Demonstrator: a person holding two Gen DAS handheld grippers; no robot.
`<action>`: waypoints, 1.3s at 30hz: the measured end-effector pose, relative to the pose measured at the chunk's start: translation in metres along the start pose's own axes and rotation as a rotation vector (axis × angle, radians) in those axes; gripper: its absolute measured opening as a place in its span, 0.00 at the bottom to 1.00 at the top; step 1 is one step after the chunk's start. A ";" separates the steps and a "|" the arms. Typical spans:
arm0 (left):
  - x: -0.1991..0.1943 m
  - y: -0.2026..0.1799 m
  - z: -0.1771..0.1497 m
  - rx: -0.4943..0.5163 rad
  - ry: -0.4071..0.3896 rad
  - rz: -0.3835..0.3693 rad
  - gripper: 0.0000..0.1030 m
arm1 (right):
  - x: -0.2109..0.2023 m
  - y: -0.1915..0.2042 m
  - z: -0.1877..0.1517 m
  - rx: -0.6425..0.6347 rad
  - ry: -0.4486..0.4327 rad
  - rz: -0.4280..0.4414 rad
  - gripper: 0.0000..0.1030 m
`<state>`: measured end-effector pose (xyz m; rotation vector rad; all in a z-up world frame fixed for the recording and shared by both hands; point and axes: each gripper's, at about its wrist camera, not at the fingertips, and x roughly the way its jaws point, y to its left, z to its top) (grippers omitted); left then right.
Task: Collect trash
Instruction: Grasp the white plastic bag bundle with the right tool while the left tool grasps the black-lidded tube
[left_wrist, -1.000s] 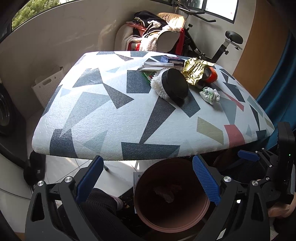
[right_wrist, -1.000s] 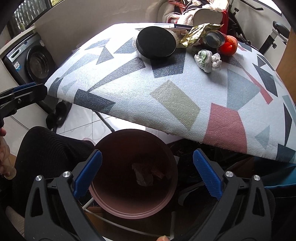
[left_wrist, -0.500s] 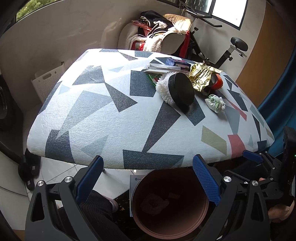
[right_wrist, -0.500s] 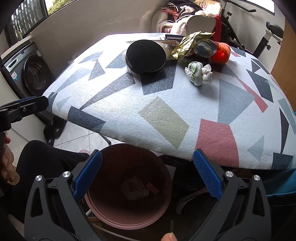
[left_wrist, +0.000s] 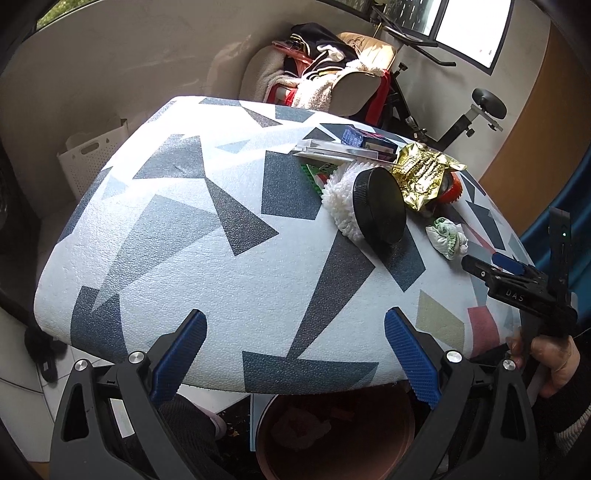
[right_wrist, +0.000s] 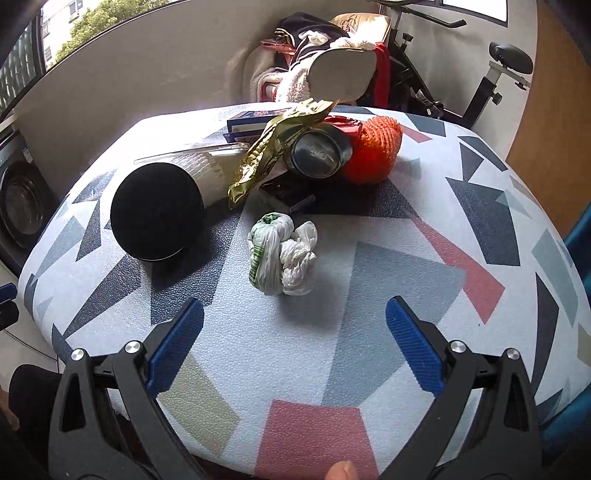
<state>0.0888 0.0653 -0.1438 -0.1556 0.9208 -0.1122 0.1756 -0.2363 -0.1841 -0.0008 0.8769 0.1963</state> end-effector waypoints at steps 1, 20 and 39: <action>0.002 0.000 0.002 -0.001 -0.002 -0.003 0.92 | 0.006 -0.004 0.006 0.000 -0.012 0.035 0.94; 0.062 -0.035 0.054 0.016 -0.014 -0.192 0.79 | 0.031 -0.001 0.015 -0.003 0.025 0.159 0.43; 0.125 -0.044 0.075 -0.098 0.132 -0.287 0.30 | 0.018 -0.011 0.009 0.055 0.007 0.180 0.43</action>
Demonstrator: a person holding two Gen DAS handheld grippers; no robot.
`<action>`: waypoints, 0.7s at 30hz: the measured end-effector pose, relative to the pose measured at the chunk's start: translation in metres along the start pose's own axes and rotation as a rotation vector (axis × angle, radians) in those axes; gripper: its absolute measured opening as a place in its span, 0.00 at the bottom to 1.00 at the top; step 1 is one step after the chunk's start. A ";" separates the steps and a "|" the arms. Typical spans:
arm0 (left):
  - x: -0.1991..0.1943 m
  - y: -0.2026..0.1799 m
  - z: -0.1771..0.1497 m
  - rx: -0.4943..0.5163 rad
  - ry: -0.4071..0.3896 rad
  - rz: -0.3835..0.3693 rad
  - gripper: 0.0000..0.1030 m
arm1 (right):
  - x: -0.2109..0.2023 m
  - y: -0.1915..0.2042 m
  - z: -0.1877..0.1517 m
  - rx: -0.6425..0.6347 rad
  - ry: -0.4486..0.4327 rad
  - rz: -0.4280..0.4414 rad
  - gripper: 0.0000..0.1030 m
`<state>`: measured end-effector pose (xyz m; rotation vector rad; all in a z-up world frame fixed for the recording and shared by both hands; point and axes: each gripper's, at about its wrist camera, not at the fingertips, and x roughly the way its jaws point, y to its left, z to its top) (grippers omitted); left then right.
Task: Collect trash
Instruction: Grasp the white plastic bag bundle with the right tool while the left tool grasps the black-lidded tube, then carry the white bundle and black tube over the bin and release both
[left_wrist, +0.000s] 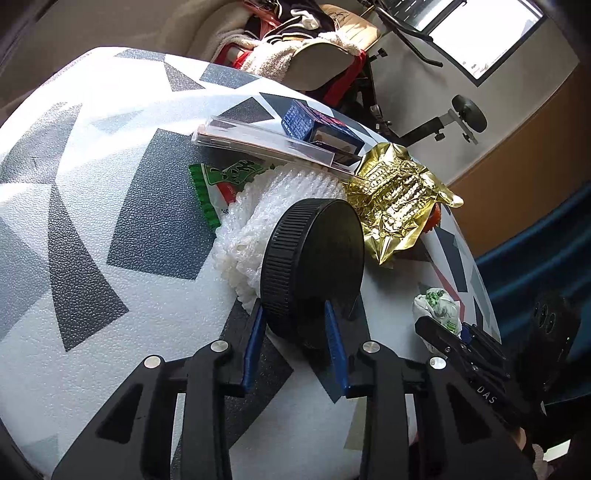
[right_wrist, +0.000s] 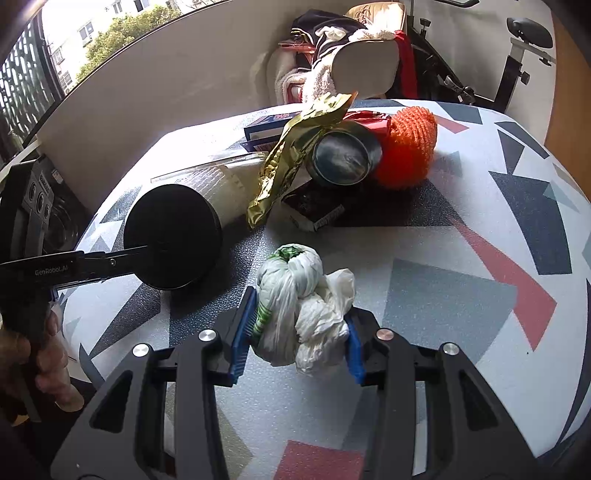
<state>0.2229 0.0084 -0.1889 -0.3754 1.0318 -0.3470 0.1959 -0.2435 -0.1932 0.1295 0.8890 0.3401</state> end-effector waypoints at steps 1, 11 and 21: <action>-0.003 -0.002 -0.001 0.009 -0.001 0.000 0.28 | -0.002 0.000 0.000 -0.002 -0.002 0.000 0.43; -0.043 -0.038 -0.009 0.170 -0.045 -0.029 0.18 | -0.025 0.005 -0.002 -0.003 -0.034 0.005 0.43; -0.086 -0.063 -0.031 0.234 -0.079 -0.074 0.18 | -0.062 0.015 -0.016 -0.017 -0.063 0.010 0.43</action>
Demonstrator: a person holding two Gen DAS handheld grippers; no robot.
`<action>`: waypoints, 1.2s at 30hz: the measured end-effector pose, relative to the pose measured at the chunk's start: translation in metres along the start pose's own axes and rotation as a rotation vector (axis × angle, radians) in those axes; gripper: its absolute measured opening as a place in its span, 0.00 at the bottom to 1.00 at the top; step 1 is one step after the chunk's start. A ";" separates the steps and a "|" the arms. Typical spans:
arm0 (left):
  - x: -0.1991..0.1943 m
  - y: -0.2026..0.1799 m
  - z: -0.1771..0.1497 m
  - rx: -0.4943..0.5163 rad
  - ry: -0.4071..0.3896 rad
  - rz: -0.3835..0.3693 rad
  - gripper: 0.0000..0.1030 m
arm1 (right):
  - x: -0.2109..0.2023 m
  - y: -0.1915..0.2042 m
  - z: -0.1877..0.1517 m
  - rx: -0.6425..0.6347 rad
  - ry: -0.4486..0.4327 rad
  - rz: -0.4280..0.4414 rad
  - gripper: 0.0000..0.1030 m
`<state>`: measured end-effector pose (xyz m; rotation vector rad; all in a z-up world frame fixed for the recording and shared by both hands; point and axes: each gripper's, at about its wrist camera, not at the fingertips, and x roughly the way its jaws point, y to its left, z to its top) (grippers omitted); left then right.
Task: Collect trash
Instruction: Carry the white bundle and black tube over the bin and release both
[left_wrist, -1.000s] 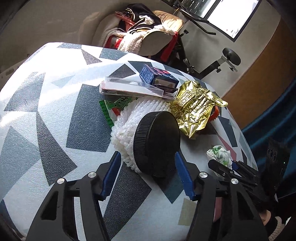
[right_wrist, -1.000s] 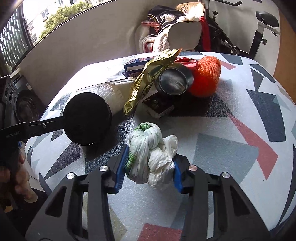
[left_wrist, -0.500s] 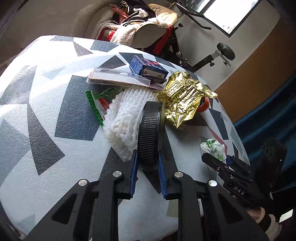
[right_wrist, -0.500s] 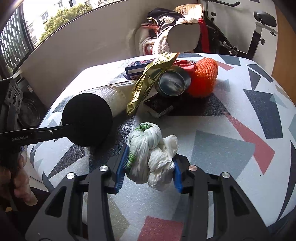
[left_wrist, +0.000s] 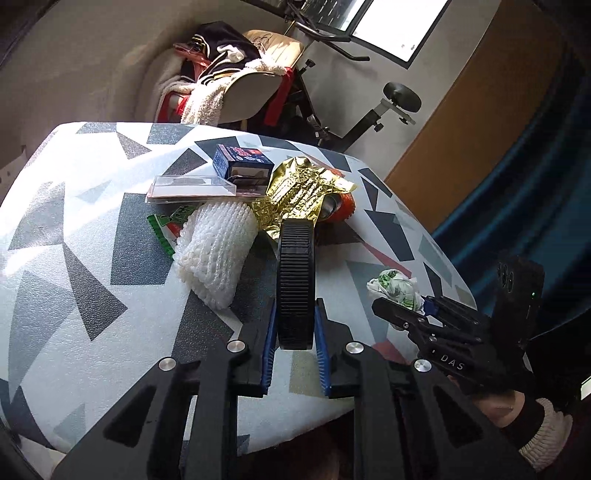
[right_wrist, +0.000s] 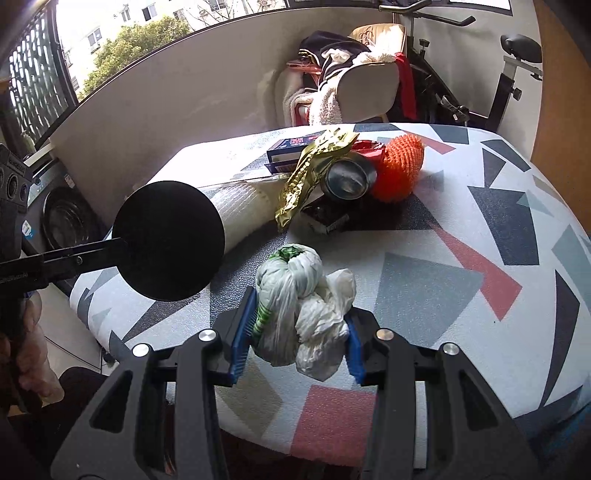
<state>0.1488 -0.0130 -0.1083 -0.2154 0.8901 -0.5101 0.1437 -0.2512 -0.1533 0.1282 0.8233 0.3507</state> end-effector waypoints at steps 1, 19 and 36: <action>-0.004 -0.003 -0.004 0.004 0.000 -0.003 0.18 | -0.004 0.002 -0.002 -0.002 -0.002 0.001 0.43; -0.056 -0.014 -0.118 0.050 0.126 0.057 0.18 | -0.052 0.029 -0.041 -0.046 -0.003 0.015 0.43; -0.058 -0.025 -0.151 0.088 0.142 0.140 0.56 | -0.050 0.038 -0.080 -0.055 0.087 0.032 0.43</action>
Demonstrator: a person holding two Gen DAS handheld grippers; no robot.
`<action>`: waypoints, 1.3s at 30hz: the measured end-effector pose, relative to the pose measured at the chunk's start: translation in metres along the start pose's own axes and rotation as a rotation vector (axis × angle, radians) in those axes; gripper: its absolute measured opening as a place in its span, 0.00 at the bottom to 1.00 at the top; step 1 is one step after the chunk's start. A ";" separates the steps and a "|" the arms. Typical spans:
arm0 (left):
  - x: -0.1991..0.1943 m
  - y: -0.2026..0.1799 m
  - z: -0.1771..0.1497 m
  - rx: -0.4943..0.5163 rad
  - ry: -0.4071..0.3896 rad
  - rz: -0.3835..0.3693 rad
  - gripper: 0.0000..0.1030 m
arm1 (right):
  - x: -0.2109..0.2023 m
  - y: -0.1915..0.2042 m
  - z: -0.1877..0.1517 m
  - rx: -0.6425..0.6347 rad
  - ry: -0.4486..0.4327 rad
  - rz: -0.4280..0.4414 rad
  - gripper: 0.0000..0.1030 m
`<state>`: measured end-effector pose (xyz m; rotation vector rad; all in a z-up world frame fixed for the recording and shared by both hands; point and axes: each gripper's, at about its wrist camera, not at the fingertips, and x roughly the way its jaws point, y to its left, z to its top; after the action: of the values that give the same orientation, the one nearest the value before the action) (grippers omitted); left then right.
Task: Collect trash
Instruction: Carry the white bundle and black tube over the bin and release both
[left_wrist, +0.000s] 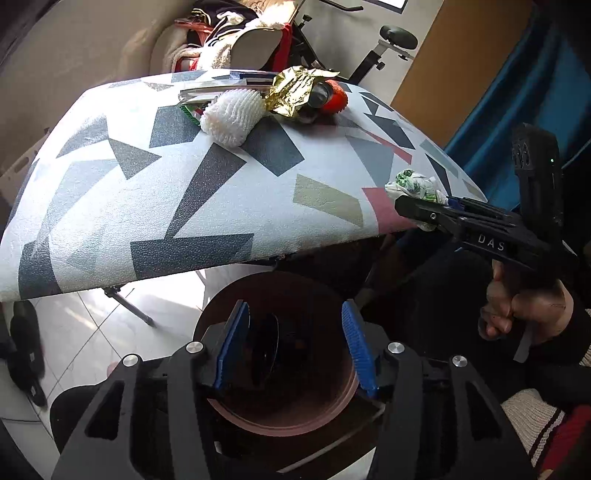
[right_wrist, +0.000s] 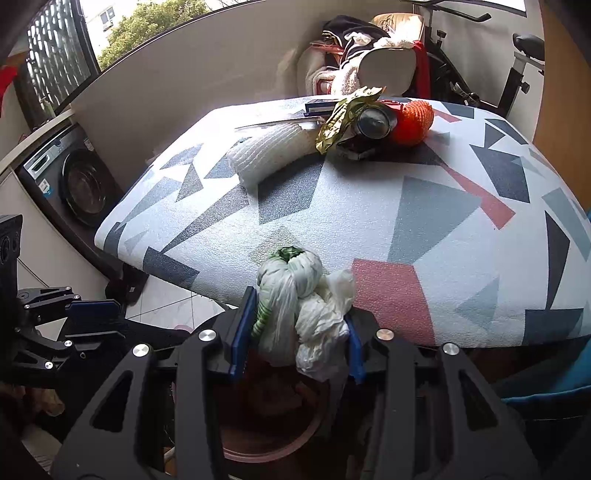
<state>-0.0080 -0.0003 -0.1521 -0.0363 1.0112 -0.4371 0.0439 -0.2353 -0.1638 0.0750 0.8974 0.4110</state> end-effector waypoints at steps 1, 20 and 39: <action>-0.005 0.000 0.002 0.002 -0.022 0.011 0.63 | 0.001 0.001 -0.002 -0.001 0.006 0.004 0.43; -0.060 0.038 0.016 -0.162 -0.256 0.234 0.94 | 0.044 0.061 -0.042 -0.208 0.181 0.043 0.43; -0.049 0.025 0.010 -0.111 -0.236 0.229 0.94 | 0.045 0.057 -0.040 -0.186 0.172 -0.007 0.89</action>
<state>-0.0136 0.0395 -0.1125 -0.0692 0.7948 -0.1626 0.0200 -0.1702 -0.2096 -0.1358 1.0241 0.4978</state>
